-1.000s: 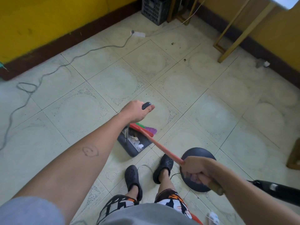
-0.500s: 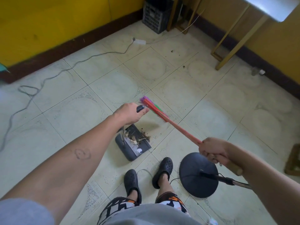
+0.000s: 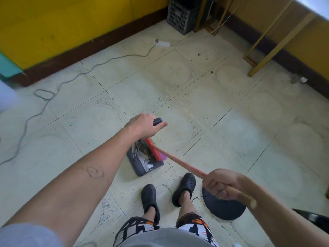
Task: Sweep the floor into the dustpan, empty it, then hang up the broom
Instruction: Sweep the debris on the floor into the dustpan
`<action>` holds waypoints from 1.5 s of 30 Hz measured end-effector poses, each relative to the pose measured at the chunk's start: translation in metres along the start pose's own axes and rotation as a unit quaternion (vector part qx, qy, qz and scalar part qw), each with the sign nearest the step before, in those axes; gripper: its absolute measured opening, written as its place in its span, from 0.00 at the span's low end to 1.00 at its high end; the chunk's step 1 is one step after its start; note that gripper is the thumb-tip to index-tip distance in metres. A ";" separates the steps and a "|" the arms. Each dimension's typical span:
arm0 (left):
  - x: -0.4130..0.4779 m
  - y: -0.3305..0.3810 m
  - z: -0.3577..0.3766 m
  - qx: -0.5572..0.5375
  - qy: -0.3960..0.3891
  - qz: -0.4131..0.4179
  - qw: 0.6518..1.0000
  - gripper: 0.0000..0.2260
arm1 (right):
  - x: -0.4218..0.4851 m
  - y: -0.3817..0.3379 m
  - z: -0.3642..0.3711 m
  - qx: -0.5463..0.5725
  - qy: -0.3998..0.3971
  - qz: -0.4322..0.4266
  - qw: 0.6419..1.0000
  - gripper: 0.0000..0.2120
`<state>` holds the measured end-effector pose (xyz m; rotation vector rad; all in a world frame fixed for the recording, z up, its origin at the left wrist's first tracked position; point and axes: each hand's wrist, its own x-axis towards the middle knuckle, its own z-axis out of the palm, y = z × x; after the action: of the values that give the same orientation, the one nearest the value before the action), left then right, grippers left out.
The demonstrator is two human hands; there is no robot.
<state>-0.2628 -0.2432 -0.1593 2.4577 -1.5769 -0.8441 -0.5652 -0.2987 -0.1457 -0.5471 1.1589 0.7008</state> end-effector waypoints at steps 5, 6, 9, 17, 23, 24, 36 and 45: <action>-0.005 -0.007 -0.001 -0.003 -0.001 -0.018 1.000 0.27 | -0.022 0.007 -0.008 0.088 -0.007 -0.033 0.996 0.19; -0.008 -0.007 -0.002 -0.002 -0.002 -0.017 1.000 0.25 | -0.027 0.005 -0.007 0.083 -0.001 -0.035 0.996 0.19; -0.016 -0.009 -0.009 -0.003 -0.012 -0.029 1.000 0.22 | -0.037 -0.003 -0.012 0.030 0.035 -0.039 0.998 0.19; -0.037 -0.033 -0.022 -0.015 0.009 -0.045 0.999 0.26 | -0.025 -0.030 -0.003 -0.224 0.258 -0.054 0.938 0.12; -0.047 -0.045 -0.026 0.004 0.012 -0.063 0.998 0.28 | 0.029 -0.045 0.031 -0.468 0.328 -0.009 0.820 0.08; -0.049 -0.048 -0.024 0.002 0.009 -0.074 0.997 0.28 | 0.036 -0.045 0.038 -0.487 0.317 0.002 0.814 0.07; -0.050 -0.073 -0.015 -0.022 0.028 -0.114 0.993 0.28 | -0.016 -0.014 0.057 -0.050 0.011 0.003 0.999 0.17; -0.059 -0.080 -0.023 -0.013 0.031 -0.100 0.994 0.25 | -0.040 -0.058 0.060 -0.148 0.110 -0.031 0.982 0.18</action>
<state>-0.2044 -0.1602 -0.1462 2.6290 -1.3067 -0.8003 -0.4941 -0.3039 -0.0867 -0.9275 1.2437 0.7785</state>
